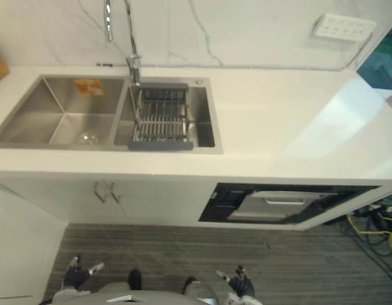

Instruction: Walk over to the sink, pick up the cup, carry it to the dishwasher, place the cup inside the dishwasher, then close the dishwasher door

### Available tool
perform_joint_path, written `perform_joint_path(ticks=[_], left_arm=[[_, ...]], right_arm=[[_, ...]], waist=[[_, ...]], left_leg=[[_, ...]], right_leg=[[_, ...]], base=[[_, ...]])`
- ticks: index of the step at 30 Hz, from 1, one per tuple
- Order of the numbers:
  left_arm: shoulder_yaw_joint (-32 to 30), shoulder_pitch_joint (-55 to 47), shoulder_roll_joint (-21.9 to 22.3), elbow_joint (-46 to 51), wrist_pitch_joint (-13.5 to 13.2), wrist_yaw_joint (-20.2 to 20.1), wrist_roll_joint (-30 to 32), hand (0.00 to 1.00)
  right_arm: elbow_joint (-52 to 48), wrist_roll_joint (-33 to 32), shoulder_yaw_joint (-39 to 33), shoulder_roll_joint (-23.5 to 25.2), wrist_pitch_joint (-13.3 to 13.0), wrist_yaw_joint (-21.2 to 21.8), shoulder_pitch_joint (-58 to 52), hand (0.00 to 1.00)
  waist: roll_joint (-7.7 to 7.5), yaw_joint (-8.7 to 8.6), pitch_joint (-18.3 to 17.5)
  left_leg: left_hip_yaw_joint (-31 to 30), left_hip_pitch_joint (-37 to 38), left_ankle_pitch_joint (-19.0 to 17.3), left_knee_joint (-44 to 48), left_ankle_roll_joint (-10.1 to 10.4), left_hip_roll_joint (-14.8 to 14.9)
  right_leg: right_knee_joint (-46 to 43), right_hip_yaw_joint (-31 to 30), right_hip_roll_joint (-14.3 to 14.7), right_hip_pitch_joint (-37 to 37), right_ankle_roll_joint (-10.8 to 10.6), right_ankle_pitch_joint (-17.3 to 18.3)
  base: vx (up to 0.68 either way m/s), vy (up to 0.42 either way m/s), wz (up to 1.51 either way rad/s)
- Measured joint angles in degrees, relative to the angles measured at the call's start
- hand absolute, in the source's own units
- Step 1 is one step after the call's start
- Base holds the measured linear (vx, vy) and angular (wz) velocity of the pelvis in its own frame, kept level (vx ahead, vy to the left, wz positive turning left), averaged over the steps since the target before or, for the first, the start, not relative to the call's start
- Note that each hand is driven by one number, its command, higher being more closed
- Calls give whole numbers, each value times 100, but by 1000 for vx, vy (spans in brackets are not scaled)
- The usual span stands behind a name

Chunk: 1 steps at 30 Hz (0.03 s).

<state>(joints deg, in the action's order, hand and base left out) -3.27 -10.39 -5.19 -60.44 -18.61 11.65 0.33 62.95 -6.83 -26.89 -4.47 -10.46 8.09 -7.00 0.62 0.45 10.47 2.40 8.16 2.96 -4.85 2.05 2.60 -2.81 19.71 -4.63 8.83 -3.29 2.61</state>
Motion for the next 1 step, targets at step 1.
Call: perform_joint_path(ticks=[1], left_arm=[[-85, 0, 24, -50, 12, -27, -15, 0]], right_arm=[[103, 24, -162, 59, 256, 155, -21, 0]], waist=[[-24, 9, 1]], left_leg=[[-29, 107, -18, -1, 19, 3]], right_leg=[[43, 25, 16, 133, -6, 6]], base=[[-11, -11, 6]])
